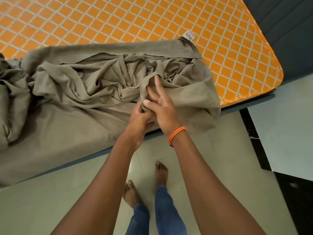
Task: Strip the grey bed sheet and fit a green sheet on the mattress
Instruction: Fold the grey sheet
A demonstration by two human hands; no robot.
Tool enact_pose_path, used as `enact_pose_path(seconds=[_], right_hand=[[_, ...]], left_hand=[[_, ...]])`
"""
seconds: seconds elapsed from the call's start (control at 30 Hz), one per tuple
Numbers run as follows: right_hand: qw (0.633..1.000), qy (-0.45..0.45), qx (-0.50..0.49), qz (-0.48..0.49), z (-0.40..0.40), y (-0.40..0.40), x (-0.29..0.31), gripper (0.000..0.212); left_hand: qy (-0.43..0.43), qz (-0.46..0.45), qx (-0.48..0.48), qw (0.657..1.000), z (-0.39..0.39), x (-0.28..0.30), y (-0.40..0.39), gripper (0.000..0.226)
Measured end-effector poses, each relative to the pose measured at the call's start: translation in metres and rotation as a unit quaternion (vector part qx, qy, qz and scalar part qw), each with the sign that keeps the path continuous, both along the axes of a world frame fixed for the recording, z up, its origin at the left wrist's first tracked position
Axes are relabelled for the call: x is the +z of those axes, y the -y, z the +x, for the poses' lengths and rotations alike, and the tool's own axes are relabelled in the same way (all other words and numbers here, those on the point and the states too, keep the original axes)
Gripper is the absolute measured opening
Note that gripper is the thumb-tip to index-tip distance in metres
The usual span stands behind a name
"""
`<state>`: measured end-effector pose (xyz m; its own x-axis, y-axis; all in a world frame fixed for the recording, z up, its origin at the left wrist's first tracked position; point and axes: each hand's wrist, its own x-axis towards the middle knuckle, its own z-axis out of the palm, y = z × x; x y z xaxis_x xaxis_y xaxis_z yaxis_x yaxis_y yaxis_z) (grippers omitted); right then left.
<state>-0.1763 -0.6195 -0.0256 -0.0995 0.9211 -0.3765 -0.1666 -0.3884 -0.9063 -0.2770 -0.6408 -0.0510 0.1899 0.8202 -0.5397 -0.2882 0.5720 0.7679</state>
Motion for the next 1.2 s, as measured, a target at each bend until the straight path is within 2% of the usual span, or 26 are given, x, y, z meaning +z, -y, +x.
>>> enact_pose_path(seconds=[0.07, 0.1, 0.17, 0.23, 0.37, 0.5, 0.57, 0.67, 0.77, 0.9, 1.0, 1.1, 1.2], right_hand=[[0.995, -0.033, -0.092, -0.007, 0.004, 0.001, 0.004, 0.074], [0.988, -0.015, -0.153, -0.005, 0.008, 0.004, 0.003, 0.065], [0.962, 0.096, -0.256, 0.008, 0.017, 0.013, -0.003, 0.043], [0.934, 0.187, -0.303, 0.003, 0.023, 0.025, -0.013, 0.030], [0.952, 0.190, -0.239, -0.025, 0.013, 0.055, -0.018, 0.016], [0.977, 0.099, -0.189, -0.026, -0.007, 0.062, -0.005, 0.021], [0.979, 0.090, -0.180, -0.011, -0.016, 0.059, 0.002, 0.019], [0.967, 0.152, -0.202, 0.031, -0.025, 0.051, 0.015, 0.009], [0.955, 0.176, -0.231, 0.058, -0.034, 0.040, 0.034, 0.007], [0.924, 0.239, -0.286, 0.087, -0.063, 0.029, 0.049, 0.009], [0.899, 0.284, -0.303, 0.143, -0.105, 0.021, 0.050, 0.014], [0.903, 0.279, -0.282, 0.164, -0.160, 0.014, 0.046, 0.023], [0.897, 0.301, -0.280, 0.165, -0.238, 0.002, 0.044, 0.025]], left_hand=[[-0.061, -0.028, 0.047, 0.997, 0.005, -0.004, -0.005, 0.032], [-0.060, -0.044, 0.079, 0.994, 0.007, -0.006, -0.007, 0.030], [-0.002, -0.080, 0.127, 0.989, 0.008, -0.004, -0.010, 0.032], [0.072, -0.113, 0.149, 0.980, 0.008, 0.002, -0.011, 0.036], [0.157, -0.109, 0.133, 0.973, 0.006, 0.007, -0.007, 0.052], [0.135, -0.118, 0.104, 0.978, 0.004, 0.014, -0.006, 0.059], [0.134, -0.128, 0.091, 0.978, 0.006, 0.022, -0.007, 0.063], [0.106, -0.142, 0.080, 0.981, 0.004, 0.038, -0.009, 0.069], [0.088, -0.141, 0.091, 0.982, -0.002, 0.048, -0.009, 0.075], [0.098, -0.131, 0.163, 0.973, -0.031, 0.052, -0.011, 0.059], [0.109, -0.139, 0.180, 0.968, -0.066, 0.047, -0.014, 0.057], [0.126, -0.146, 0.129, 0.973, -0.112, 0.033, -0.012, 0.054], [0.115, -0.126, 0.117, 0.978, -0.184, 0.020, -0.002, 0.042]])
